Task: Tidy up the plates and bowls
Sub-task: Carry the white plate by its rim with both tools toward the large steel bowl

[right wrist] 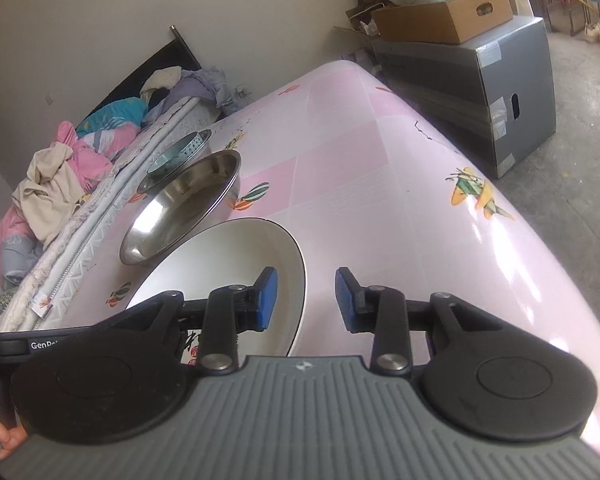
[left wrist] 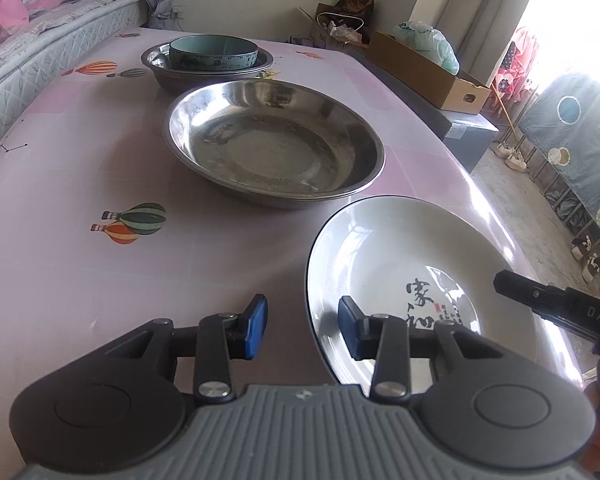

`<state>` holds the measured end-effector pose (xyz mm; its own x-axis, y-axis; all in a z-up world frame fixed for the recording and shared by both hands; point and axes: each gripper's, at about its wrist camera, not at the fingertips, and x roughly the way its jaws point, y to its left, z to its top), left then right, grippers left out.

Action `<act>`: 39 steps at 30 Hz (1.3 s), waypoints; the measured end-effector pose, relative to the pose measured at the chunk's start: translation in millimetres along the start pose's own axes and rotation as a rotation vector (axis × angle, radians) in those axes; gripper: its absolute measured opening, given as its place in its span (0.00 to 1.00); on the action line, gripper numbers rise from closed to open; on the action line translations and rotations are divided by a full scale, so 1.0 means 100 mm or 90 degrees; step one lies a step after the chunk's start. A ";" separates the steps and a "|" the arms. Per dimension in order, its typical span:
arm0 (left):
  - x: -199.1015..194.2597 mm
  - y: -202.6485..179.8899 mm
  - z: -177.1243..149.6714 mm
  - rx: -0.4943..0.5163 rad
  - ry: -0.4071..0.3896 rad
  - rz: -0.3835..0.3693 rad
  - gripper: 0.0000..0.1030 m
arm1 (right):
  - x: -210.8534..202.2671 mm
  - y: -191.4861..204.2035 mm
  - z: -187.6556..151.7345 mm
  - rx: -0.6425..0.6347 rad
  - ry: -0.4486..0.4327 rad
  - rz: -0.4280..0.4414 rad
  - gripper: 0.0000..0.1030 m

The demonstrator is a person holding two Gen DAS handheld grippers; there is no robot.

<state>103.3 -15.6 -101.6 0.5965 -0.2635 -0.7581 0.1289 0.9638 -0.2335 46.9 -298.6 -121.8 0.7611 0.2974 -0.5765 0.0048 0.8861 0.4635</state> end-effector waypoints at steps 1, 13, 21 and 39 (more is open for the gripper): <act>0.01 0.01 0.01 -0.001 0.000 -0.006 0.36 | 0.03 -0.03 0.00 0.008 0.008 0.013 0.31; 0.10 -0.04 0.04 -0.001 -0.009 -0.033 0.26 | 0.25 -0.03 -0.09 0.026 0.013 0.086 0.26; 0.09 -0.07 0.02 0.021 -0.024 -0.015 0.27 | 0.26 0.31 -0.15 -0.141 -0.001 -0.006 0.26; 0.03 -0.16 -0.03 -0.006 -0.029 0.002 0.35 | 0.09 0.40 -0.28 -0.160 -0.018 -0.036 0.30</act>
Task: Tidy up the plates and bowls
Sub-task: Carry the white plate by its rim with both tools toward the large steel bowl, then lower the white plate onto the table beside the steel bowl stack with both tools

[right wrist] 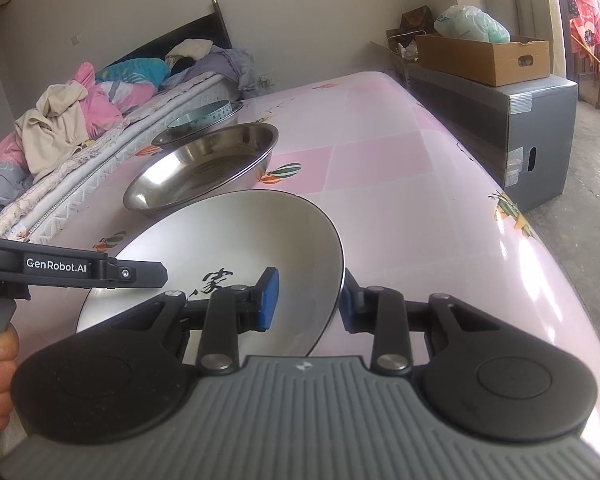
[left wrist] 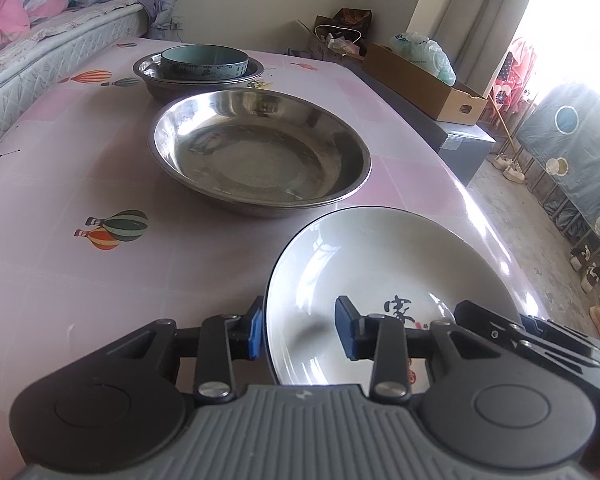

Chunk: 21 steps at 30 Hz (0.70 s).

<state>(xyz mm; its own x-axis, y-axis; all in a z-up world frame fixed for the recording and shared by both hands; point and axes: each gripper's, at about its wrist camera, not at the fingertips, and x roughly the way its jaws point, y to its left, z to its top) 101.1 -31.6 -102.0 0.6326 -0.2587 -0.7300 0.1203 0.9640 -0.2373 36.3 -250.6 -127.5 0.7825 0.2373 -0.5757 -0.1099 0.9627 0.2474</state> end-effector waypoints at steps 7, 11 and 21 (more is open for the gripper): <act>-0.04 -0.03 0.01 -0.011 -0.005 -0.009 0.35 | -0.14 0.00 0.02 0.009 -0.019 -0.005 0.29; -0.11 -0.03 0.04 -0.017 -0.021 -0.010 0.35 | -0.19 0.01 0.05 0.009 -0.031 -0.005 0.29; -0.27 0.10 0.20 -0.042 -0.065 0.007 0.35 | -0.11 0.13 0.21 0.009 -0.051 0.022 0.29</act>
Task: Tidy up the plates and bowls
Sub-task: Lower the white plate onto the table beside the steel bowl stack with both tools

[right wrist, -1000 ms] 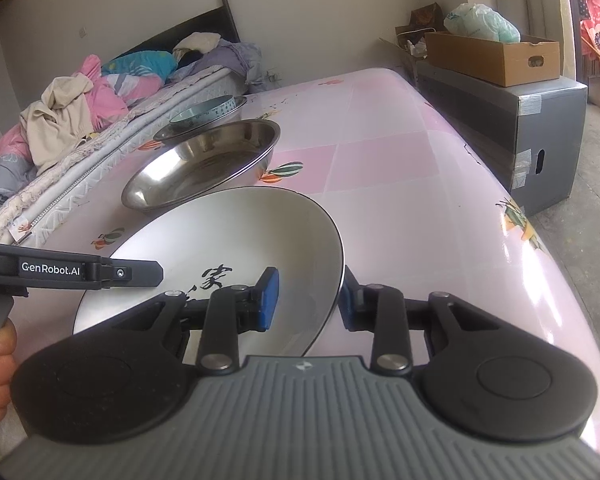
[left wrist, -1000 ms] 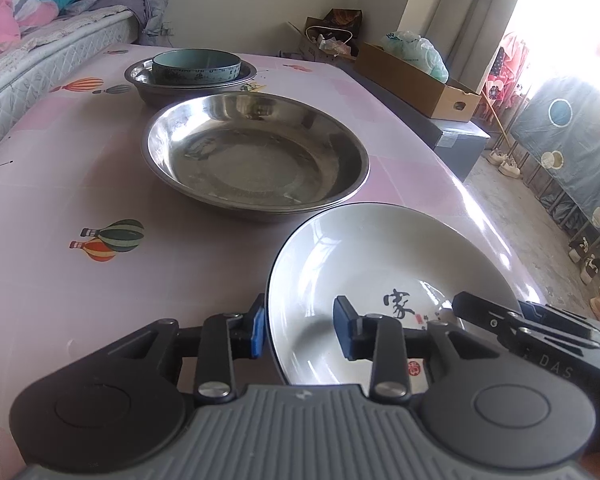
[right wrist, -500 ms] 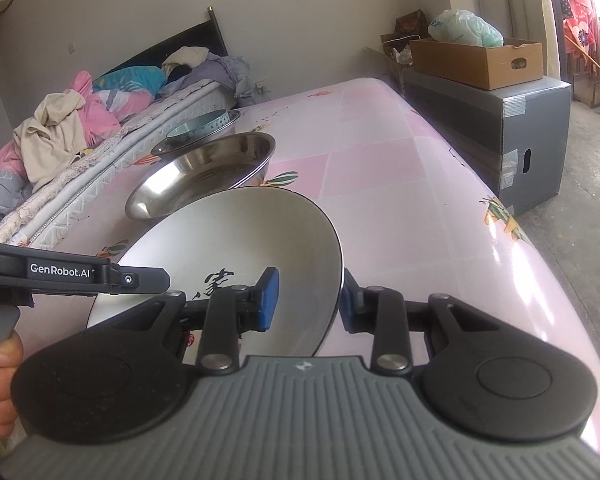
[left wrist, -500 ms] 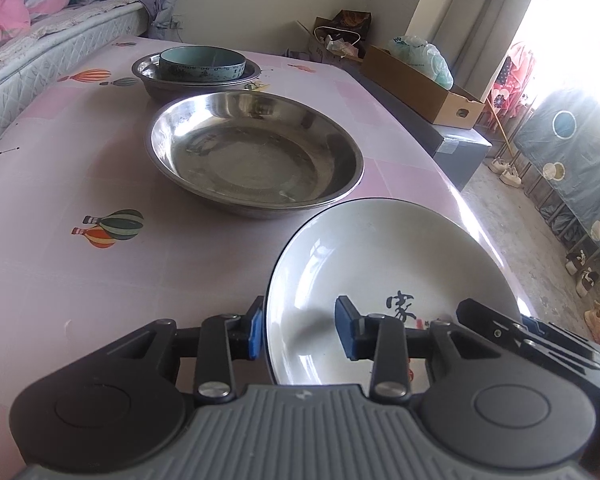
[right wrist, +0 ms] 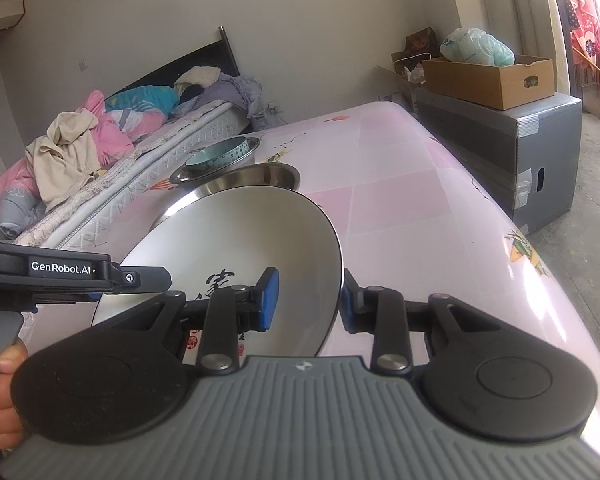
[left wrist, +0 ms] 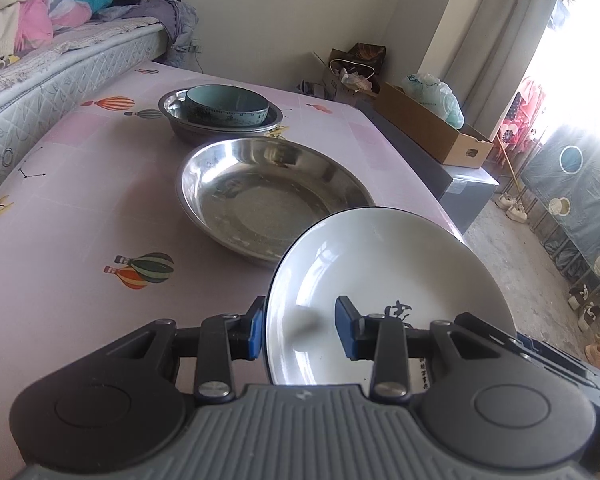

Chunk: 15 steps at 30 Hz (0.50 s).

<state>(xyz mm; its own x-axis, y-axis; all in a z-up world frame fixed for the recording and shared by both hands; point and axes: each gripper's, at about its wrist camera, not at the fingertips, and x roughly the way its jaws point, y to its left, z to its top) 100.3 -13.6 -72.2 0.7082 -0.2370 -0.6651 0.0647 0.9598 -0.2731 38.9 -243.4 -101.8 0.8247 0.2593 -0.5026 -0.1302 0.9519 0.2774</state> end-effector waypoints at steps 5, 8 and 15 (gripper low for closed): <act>-0.01 0.13 0.19 -0.017 -0.019 0.011 0.35 | 0.16 0.12 0.19 -0.008 -0.004 0.019 0.29; 0.04 0.23 0.35 -0.031 -0.023 0.024 0.35 | 0.31 0.23 0.36 -0.019 -0.007 0.032 0.29; 0.25 0.44 0.71 -0.064 -0.013 0.050 0.35 | 0.84 0.37 0.83 -0.015 0.007 0.064 0.29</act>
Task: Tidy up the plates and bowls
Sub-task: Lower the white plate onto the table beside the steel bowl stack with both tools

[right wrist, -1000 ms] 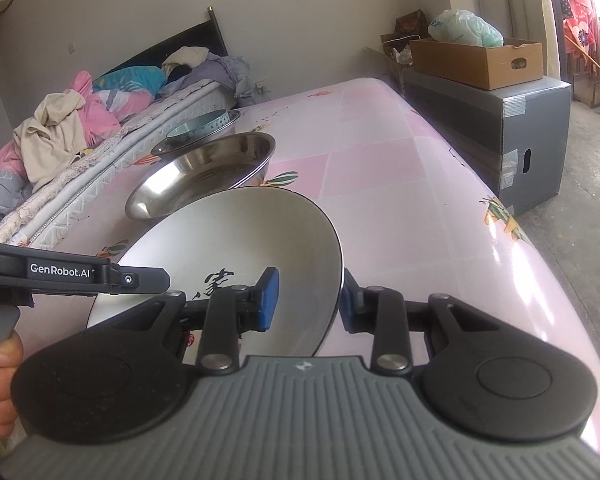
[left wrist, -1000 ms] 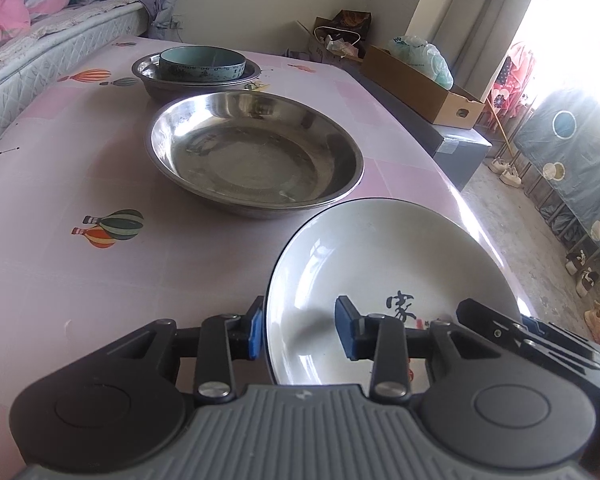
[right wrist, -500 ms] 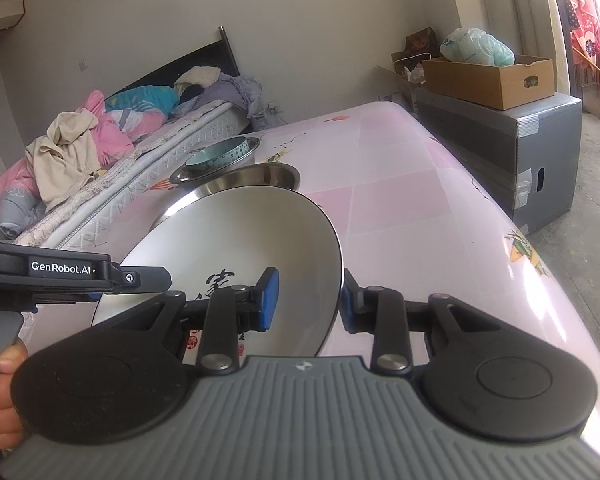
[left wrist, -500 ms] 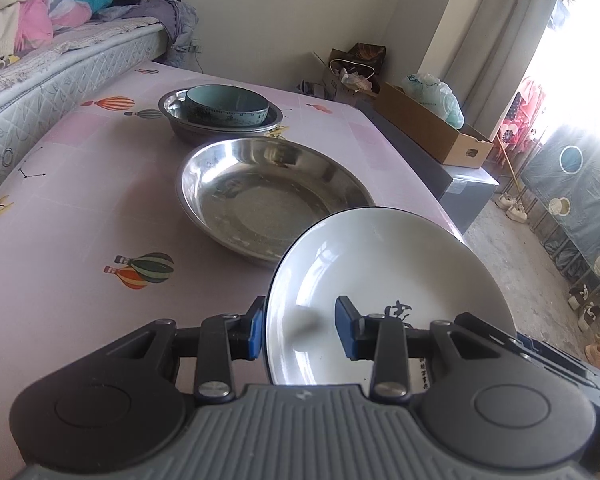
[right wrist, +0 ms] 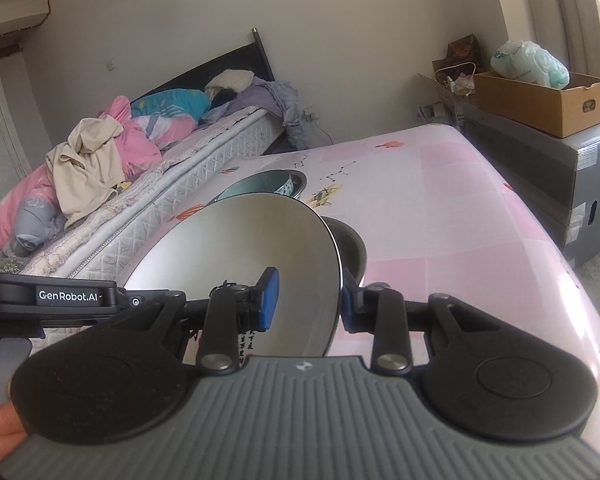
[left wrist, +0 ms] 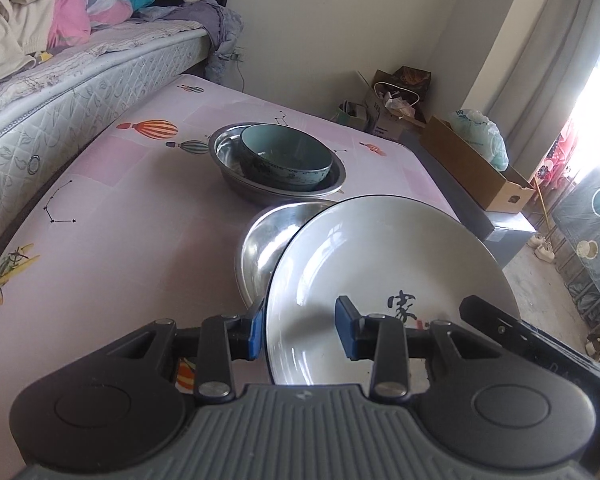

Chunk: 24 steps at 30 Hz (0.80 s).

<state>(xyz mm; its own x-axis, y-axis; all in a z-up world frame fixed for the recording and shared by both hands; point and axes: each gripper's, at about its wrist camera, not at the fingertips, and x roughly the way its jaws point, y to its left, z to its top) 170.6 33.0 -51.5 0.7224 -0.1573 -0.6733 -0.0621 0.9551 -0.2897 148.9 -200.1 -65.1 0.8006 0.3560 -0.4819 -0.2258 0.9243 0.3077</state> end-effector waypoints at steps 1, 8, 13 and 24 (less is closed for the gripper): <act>0.04 0.02 0.05 -0.002 0.002 0.003 0.35 | 0.09 0.00 0.06 0.006 0.007 0.003 0.29; 0.34 0.12 0.28 -0.024 0.038 0.006 0.35 | 0.68 -0.01 0.25 0.034 0.099 -0.018 0.29; 0.49 0.19 0.32 -0.036 0.062 0.003 0.35 | 0.94 -0.02 0.26 0.047 0.147 -0.041 0.29; 0.51 0.24 0.41 -0.026 0.053 -0.002 0.41 | 1.06 -0.06 0.28 0.065 0.154 -0.054 0.32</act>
<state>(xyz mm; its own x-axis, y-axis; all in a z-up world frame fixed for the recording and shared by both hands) 234.0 58.0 -64.4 0.6624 -0.1817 -0.7268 -0.0897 0.9439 -0.3177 250.9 -171.6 -95.2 0.6561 0.3122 -0.6870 -0.0967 0.9377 0.3338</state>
